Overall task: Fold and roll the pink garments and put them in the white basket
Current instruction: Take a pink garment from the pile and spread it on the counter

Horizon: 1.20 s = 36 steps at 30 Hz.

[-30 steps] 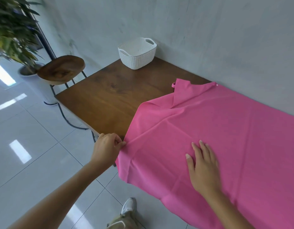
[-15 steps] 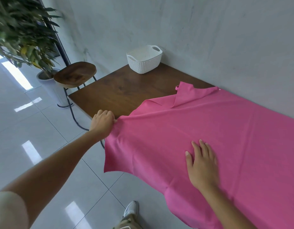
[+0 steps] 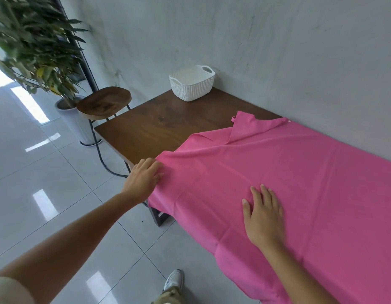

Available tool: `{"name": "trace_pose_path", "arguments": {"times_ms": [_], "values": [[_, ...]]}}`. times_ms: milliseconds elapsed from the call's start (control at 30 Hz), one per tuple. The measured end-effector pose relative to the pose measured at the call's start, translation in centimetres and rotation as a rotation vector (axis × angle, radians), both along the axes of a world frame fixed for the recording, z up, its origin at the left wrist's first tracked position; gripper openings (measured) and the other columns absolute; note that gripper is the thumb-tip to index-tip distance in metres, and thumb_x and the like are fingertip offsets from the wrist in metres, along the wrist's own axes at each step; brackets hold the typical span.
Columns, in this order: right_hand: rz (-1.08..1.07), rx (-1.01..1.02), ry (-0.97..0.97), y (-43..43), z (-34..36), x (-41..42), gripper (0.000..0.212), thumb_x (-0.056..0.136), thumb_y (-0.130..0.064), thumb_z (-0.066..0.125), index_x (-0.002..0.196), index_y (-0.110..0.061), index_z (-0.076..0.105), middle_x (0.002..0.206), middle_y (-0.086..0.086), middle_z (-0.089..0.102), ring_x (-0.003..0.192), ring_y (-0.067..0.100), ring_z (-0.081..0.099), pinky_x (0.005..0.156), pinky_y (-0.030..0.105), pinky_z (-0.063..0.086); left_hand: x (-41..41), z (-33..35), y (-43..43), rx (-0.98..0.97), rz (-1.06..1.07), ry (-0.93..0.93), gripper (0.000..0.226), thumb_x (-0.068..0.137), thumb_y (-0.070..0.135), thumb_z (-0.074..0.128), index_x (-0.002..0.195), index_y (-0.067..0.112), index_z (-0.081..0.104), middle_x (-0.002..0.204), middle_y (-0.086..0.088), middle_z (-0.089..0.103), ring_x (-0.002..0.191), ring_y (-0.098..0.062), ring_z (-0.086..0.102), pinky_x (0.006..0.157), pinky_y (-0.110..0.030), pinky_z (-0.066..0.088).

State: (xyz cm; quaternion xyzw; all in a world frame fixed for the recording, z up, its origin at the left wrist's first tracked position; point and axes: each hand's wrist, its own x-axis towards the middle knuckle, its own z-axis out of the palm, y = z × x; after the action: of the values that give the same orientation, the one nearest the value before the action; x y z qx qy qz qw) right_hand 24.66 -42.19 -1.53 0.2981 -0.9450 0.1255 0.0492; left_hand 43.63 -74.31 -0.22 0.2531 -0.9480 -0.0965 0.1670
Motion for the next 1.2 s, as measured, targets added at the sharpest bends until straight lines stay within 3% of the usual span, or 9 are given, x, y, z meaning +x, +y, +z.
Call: {"name": "trace_pose_path", "arguments": {"times_ms": [100, 267, 400, 467, 600, 833, 967, 1100, 1200], "values": [[0.009, -0.013, -0.001, 0.0, -0.2, -0.1, 0.055, 0.100, -0.045, 0.038, 0.144, -0.015, 0.053, 0.155, 0.013, 0.044, 0.145, 0.033, 0.034, 0.118, 0.047, 0.028, 1.5, -0.6, 0.7, 0.002, 0.036, 0.041, 0.018, 0.101, 0.024, 0.059, 0.117, 0.018, 0.065, 0.118, 0.000, 0.061, 0.110, -0.026, 0.052, 0.097, -0.043, 0.046], [0.011, -0.045, -0.017, 0.0, -0.3, -0.2, 0.062, 0.096, -0.050, 0.032, 0.142, -0.015, 0.054, 0.154, 0.013, 0.045, 0.144, 0.033, 0.035, 0.118, 0.046, 0.027, 0.9, 0.1, 1.0, -0.008, 0.062, 0.072, 0.016, 0.099, 0.028, 0.062, 0.113, 0.020, 0.065, 0.115, 0.001, 0.060, 0.108, -0.024, 0.052, 0.095, -0.042, 0.046], [0.000, -0.074, -0.059, -0.2, 0.0, -0.9, 0.050, 0.098, -0.042, 0.054, 0.140, -0.017, 0.056, 0.152, 0.010, 0.046, 0.142, 0.031, 0.037, 0.116, 0.046, 0.028, -3.2, 1.0, 1.2, -0.017, -0.025, 0.114, 0.015, 0.096, 0.024, 0.066, 0.110, 0.018, 0.066, 0.116, -0.001, 0.060, 0.104, -0.025, 0.052, 0.091, -0.042, 0.044], [-0.011, -0.109, -0.040, -0.3, 0.1, -1.6, 0.047, 0.096, -0.043, 0.054, 0.134, -0.016, 0.060, 0.144, 0.008, 0.054, 0.135, 0.029, 0.043, 0.111, 0.047, 0.034, -6.3, 1.5, 1.1, 0.002, -0.091, 0.119, 0.016, 0.096, 0.025, 0.064, 0.111, 0.019, 0.065, 0.115, 0.000, 0.059, 0.102, -0.024, 0.051, 0.089, -0.041, 0.043], [-0.051, -0.172, -0.035, -1.1, 0.7, -3.3, 0.057, 0.090, -0.051, 0.035, 0.127, -0.018, 0.063, 0.134, 0.003, 0.060, 0.126, 0.026, 0.049, 0.107, 0.043, 0.037, -13.2, 2.6, 0.7, 0.101, -0.200, 0.108, 0.027, 0.097, 0.040, 0.052, 0.114, 0.022, 0.064, 0.116, 0.003, 0.059, 0.101, -0.024, 0.051, 0.088, -0.037, 0.039], [-0.123, -0.158, -0.063, -3.1, 2.0, -7.5, 0.040, 0.097, -0.034, 0.060, 0.133, -0.018, 0.060, 0.139, 0.000, 0.056, 0.130, 0.023, 0.046, 0.108, 0.044, 0.039, -26.2, 3.8, -2.0, 0.249, -0.253, -0.028, 0.027, 0.098, 0.037, 0.057, 0.117, 0.019, 0.063, 0.114, -0.006, 0.063, 0.106, -0.033, 0.055, 0.093, -0.045, 0.046], [-0.173, -0.172, -0.070, -4.1, 2.4, -9.1, 0.040, 0.099, -0.036, 0.053, 0.135, -0.019, 0.058, 0.140, -0.004, 0.054, 0.132, 0.019, 0.044, 0.111, 0.041, 0.037, -32.3, 4.0, -3.3, 0.406, -0.208, -0.085, 0.039, 0.096, 0.040, 0.059, 0.122, 0.011, 0.060, 0.114, -0.008, 0.067, 0.109, -0.033, 0.059, 0.093, -0.047, 0.049], [-0.223, -0.203, -0.051, -5.0, 2.7, -10.0, 0.051, 0.098, -0.048, 0.035, 0.133, -0.020, 0.059, 0.136, -0.006, 0.056, 0.128, 0.017, 0.044, 0.111, 0.039, 0.037, -37.0, 3.8, -3.8, 0.542, -0.186, -0.124, 0.039, 0.097, 0.039, 0.061, 0.115, 0.005, 0.057, 0.109, -0.010, 0.066, 0.105, -0.031, 0.061, 0.082, -0.038, 0.049], [-0.265, -0.213, -0.049, -5.5, 3.0, -10.4, 0.040, 0.101, -0.041, 0.045, 0.133, -0.021, 0.059, 0.135, -0.007, 0.057, 0.128, 0.017, 0.044, 0.111, 0.038, 0.036, -39.3, 3.7, -3.5, 0.680, -0.157, -0.071, 0.039, 0.093, 0.031, 0.071, 0.120, 0.007, 0.055, 0.106, -0.007, 0.067, 0.101, -0.025, 0.062, 0.078, -0.034, 0.048]]}}
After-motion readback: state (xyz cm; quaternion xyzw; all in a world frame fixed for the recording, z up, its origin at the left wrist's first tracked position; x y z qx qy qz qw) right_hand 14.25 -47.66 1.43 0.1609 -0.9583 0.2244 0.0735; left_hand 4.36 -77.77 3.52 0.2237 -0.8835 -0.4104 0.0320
